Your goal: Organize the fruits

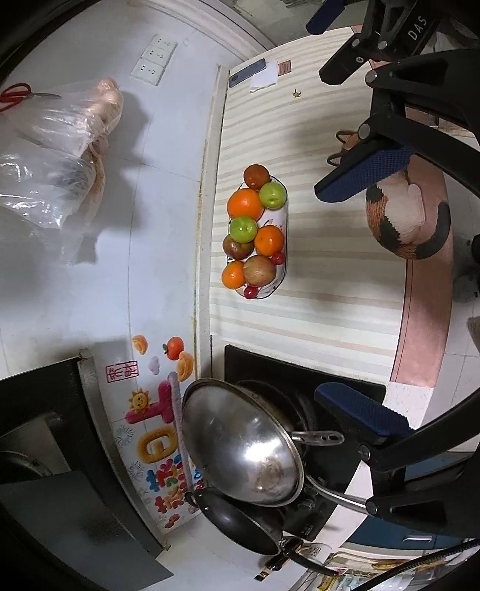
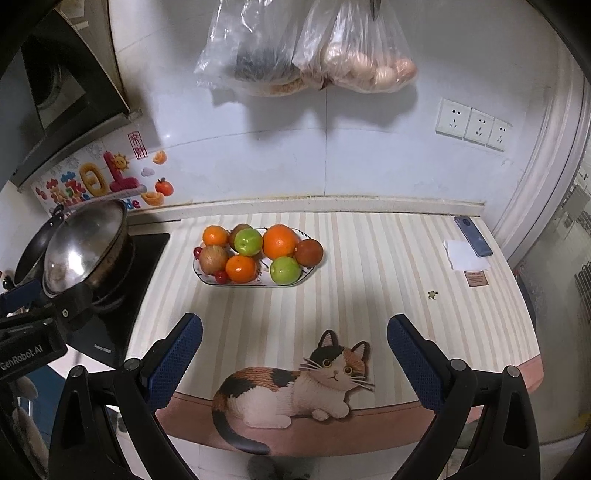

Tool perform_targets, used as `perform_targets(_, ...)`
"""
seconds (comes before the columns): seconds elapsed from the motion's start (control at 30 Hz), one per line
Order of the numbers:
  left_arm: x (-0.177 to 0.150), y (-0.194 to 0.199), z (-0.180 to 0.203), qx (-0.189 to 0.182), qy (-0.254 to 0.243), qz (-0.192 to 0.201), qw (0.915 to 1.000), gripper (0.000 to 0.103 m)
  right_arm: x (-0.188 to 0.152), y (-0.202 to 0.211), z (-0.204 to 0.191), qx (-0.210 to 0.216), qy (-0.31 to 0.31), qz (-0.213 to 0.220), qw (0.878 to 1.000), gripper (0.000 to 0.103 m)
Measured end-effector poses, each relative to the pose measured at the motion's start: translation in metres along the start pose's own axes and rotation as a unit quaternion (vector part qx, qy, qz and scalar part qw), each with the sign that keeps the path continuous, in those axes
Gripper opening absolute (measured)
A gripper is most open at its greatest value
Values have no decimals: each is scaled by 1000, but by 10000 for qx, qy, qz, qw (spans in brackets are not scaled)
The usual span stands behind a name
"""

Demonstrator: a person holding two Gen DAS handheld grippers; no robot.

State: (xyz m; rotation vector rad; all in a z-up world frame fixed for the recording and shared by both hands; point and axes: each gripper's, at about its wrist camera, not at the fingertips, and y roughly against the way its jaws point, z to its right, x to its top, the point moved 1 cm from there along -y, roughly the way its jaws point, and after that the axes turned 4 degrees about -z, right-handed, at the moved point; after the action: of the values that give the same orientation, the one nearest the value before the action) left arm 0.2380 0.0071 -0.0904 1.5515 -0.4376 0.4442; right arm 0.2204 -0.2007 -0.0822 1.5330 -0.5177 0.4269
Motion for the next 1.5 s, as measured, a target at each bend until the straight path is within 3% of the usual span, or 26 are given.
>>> perform_targets(0.47,-1,-13,0,-42,62,-141,9999,100,2,-17,7,101,-76,-157,9998,102)
perform_targets(1.5,-6,-15,6,-133,18,-205,9997,100,4,-12,1,193,-16,-177,9997,102)
